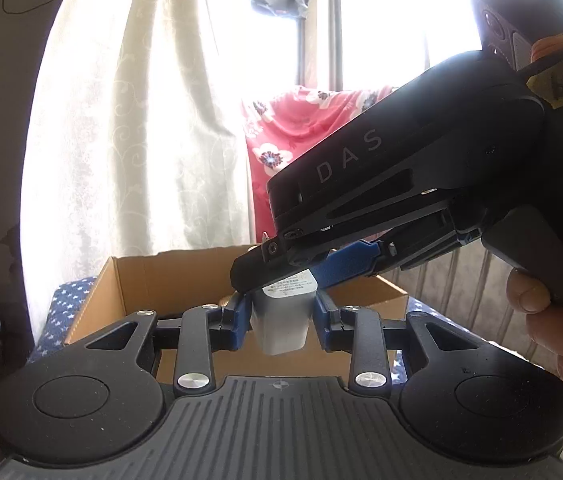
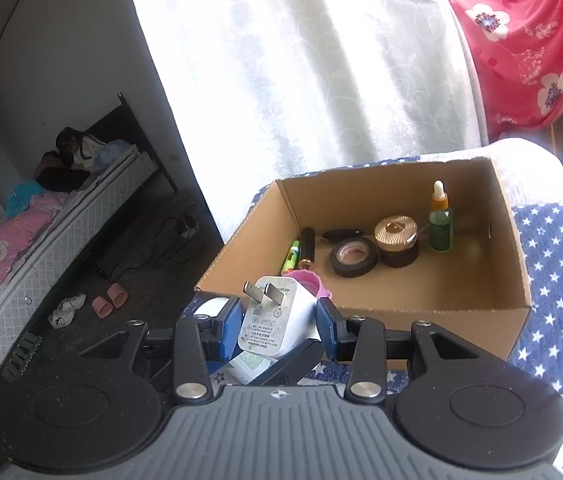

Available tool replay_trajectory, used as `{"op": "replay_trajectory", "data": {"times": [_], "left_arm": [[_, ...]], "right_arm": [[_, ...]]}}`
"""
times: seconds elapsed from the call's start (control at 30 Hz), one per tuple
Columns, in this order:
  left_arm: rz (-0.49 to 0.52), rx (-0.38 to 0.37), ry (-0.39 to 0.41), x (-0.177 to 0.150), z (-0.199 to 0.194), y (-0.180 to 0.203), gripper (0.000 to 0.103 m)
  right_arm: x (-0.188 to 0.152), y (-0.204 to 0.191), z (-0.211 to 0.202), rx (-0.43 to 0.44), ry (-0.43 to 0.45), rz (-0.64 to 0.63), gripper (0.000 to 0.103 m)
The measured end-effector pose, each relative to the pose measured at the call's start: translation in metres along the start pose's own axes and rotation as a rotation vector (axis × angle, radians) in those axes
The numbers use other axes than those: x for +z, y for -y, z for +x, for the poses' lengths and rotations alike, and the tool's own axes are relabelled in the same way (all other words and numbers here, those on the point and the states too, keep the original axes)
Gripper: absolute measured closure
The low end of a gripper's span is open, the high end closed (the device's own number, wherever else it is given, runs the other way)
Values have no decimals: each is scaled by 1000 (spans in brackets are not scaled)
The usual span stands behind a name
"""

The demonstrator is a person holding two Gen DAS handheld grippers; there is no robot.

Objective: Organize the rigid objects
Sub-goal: 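Carry the charger plug into the box and open the right gripper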

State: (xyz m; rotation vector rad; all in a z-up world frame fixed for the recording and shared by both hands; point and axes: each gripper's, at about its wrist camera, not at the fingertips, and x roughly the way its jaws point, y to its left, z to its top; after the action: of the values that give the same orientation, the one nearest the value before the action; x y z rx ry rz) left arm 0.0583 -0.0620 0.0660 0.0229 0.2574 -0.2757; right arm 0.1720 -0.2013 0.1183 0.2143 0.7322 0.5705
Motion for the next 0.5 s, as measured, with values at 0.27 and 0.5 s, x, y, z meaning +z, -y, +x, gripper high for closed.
{"op": "replay_trajectory", "data": {"times": [0.27,0.5], "left_arm": [[-101,-31,-148,43,67,-27,69],[-332,-84,-388,40,143,-57,67]], "right_arm": [[59,34,57,32,-95,64,59],[70,85,127,35,-271,177,60]]}}
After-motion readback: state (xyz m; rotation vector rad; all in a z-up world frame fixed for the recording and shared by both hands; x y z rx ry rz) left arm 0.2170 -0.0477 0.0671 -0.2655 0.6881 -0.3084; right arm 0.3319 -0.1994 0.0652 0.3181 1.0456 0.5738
